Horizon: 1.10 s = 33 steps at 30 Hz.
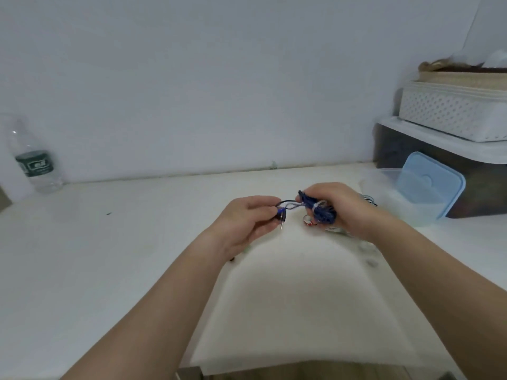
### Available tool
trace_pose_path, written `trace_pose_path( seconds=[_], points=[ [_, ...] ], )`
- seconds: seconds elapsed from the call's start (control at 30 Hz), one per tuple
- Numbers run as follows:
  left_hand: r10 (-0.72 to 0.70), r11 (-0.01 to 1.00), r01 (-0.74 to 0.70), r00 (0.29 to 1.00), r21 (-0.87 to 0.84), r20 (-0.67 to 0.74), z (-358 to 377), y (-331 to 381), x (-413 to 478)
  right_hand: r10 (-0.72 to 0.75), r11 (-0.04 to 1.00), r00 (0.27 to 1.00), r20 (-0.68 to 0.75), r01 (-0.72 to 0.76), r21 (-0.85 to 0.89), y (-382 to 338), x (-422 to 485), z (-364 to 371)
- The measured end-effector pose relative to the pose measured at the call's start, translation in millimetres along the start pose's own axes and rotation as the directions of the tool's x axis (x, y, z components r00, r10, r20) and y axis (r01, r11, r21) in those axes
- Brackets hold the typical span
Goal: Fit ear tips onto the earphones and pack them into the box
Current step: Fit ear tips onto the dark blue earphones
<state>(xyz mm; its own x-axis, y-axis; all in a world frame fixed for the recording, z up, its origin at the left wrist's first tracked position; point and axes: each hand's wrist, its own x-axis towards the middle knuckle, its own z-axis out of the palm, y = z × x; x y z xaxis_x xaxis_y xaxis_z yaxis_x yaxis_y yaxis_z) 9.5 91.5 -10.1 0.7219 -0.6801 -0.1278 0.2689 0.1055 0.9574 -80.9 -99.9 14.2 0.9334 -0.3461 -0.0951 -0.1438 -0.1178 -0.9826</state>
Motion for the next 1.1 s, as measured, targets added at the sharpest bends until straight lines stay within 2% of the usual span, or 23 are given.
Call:
trace_pose_path(
  seconds=[0.1,0.2,0.3,0.33,0.4,0.47,0.5,0.7,1.0,1.1],
  points=[
    [0.047,0.99,-0.041,0.998,0.131,-0.042,-2,-4,1,-0.028,0.944,0.997,0.07,0.049,-0.325,8,-3,1],
    [0.105,0.959,-0.085,0.992,0.269,-0.063,2,-8,3,-0.022,0.812,0.995,0.092,0.072,-0.58,13,-3,1],
    [0.125,0.934,-0.103,0.991,0.342,-0.044,8,-13,8,-0.085,0.626,0.993,0.077,0.114,-0.771,18,-1,1],
    [0.126,0.929,-0.106,0.991,0.354,-0.036,10,-14,9,-0.143,0.609,0.988,0.06,0.136,-0.781,19,-2,2],
    [0.127,0.924,-0.109,0.992,0.365,-0.026,13,-15,11,-0.216,0.701,0.974,0.067,0.203,-0.684,16,-3,5],
    [0.121,0.93,-0.109,0.992,0.352,-0.015,15,-16,13,-0.205,0.809,0.97,0.13,0.242,-0.536,14,-4,10],
    [0.117,0.935,-0.107,0.993,0.337,-0.009,15,-16,14,-0.203,0.828,0.968,0.149,0.251,-0.502,14,-4,12],
    [0.08,0.962,-0.064,0.996,0.267,-0.048,12,-21,18,-0.241,0.885,0.962,0.132,0.273,-0.376,24,5,9],
    [-0.019,0.999,0.02,0.999,0.029,-0.044,6,-19,22,-0.177,0.924,0.972,0.155,0.218,-0.314,28,10,9],
    [-0.051,0.998,0.051,0.999,0.032,-0.01,4,-15,22,-0.166,0.921,0.974,0.154,0.209,-0.33,27,10,9]
  ],
)
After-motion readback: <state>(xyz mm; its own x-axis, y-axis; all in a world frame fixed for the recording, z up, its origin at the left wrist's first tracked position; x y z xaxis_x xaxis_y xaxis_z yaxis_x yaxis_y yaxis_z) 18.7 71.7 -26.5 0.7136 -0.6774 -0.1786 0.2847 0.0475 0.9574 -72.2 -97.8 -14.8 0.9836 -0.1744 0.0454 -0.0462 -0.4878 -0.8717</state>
